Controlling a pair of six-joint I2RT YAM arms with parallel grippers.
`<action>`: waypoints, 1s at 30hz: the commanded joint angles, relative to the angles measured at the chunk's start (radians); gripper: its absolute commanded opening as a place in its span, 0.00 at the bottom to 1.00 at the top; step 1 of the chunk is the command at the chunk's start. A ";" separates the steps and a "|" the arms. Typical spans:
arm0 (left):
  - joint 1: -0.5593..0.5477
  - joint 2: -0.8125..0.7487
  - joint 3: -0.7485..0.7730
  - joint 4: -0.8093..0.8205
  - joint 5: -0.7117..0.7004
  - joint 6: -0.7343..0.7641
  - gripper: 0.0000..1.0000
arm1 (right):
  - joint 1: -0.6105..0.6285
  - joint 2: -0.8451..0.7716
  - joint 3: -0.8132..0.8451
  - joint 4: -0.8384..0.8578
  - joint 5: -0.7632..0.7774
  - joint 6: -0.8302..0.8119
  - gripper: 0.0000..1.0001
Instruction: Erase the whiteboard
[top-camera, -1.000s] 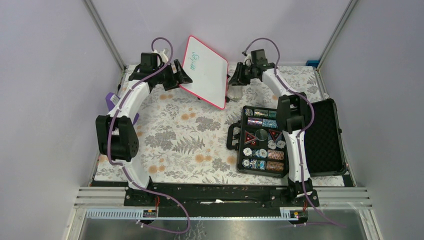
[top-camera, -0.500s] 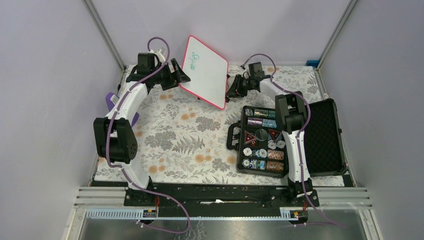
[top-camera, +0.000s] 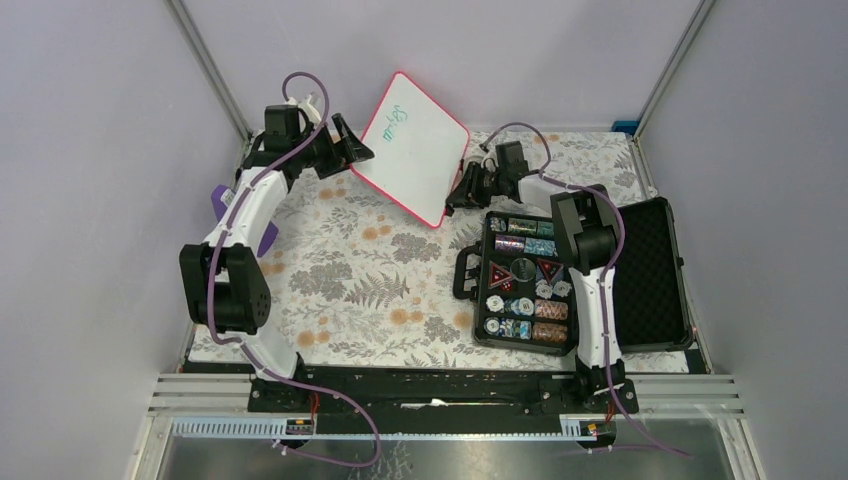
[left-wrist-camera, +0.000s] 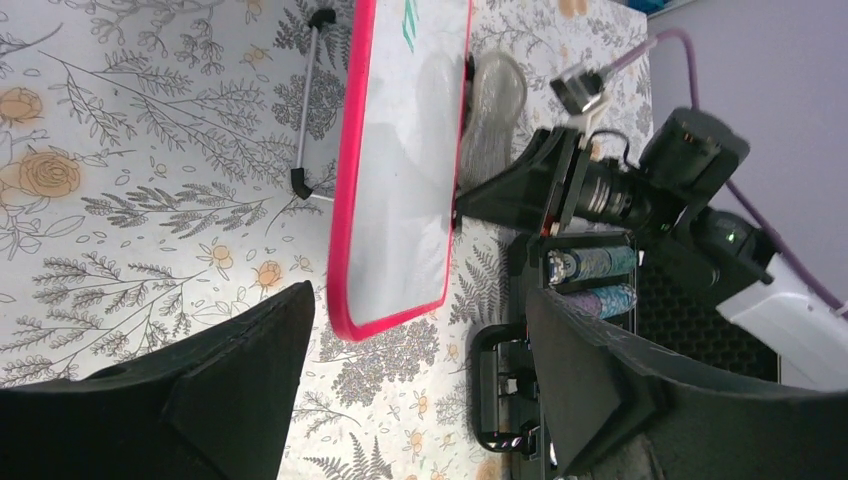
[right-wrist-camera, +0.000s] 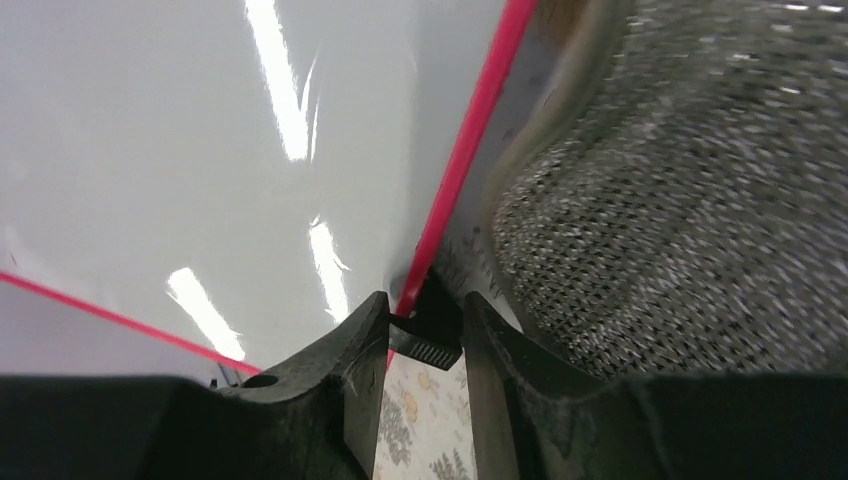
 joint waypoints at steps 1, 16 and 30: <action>0.023 -0.063 -0.014 0.082 -0.008 -0.022 0.83 | 0.088 -0.118 -0.147 0.056 -0.058 0.014 0.40; 0.073 -0.062 -0.048 0.131 0.004 -0.062 0.83 | 0.132 -0.393 -0.131 -0.192 0.634 -0.160 0.78; 0.077 -0.068 -0.068 0.168 0.037 -0.094 0.83 | 0.103 -0.258 -0.156 -0.017 0.810 0.117 0.83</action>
